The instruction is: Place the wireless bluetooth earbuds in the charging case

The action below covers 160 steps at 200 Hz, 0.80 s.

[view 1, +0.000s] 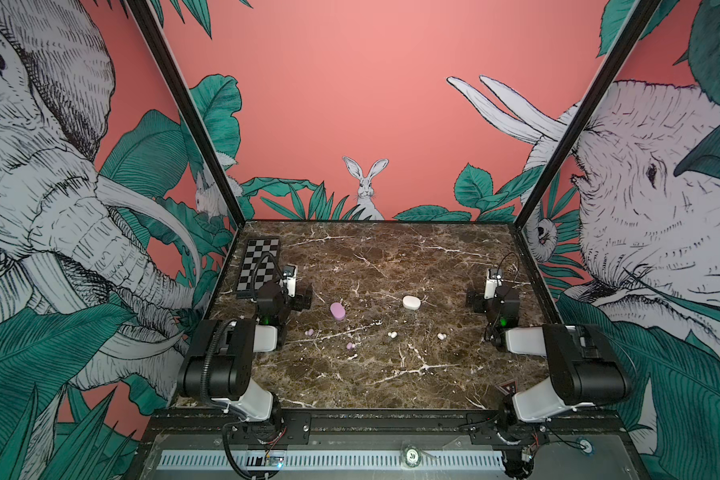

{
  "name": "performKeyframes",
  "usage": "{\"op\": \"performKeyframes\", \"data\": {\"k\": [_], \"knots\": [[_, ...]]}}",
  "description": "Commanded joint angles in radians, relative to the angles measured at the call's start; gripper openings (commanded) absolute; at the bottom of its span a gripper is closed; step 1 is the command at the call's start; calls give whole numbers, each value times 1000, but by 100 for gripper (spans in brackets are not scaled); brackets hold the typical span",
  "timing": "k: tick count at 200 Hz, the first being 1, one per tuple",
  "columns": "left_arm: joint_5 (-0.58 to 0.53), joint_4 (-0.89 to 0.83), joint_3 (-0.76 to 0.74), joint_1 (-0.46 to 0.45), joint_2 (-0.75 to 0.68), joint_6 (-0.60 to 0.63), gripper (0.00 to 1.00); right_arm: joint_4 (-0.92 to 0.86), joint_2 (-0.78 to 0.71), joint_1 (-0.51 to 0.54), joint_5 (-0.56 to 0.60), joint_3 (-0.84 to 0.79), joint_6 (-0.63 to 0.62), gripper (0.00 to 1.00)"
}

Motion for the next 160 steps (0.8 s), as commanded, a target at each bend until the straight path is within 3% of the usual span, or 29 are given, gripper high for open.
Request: {"op": "performKeyframes", "data": {"k": [1, 35, 58, 74, 85, 107, 125, 146, 152, 160], "knots": [[-33, -11, 8, 7, -11, -8, 99, 17, -5, 0, 3, 13, -4, 98], [-83, -46, 7, 7, -60, -28, 99, 21, -7, 1, 7, 10, -5, 98], [-88, -181, 30, 5, -173, -25, 99, -47, -123, 25, 171, 9, 23, 98], [-130, -296, 69, 1, -290, -73, 99, -204, -259, 68, 258, 44, 14, 98], [-126, -332, 82, 1, -374, -111, 99, -282, -345, 85, 347, 75, 159, 98], [-139, -518, 162, -1, -526, -186, 99, -617, -509, 72, 397, 181, 673, 98], [-296, -666, 215, -2, -622, -407, 99, -738, -613, 45, 257, 192, 882, 98], [-562, -1069, 293, 1, -734, -899, 99, -588, -631, 60, 63, 178, 822, 98], [-572, -1131, 301, 1, -769, -958, 99, -631, -619, 72, 35, 209, 829, 98], [-531, -1128, 287, 0, -819, -944, 99, -695, -596, 102, 17, 254, 829, 98]]}}
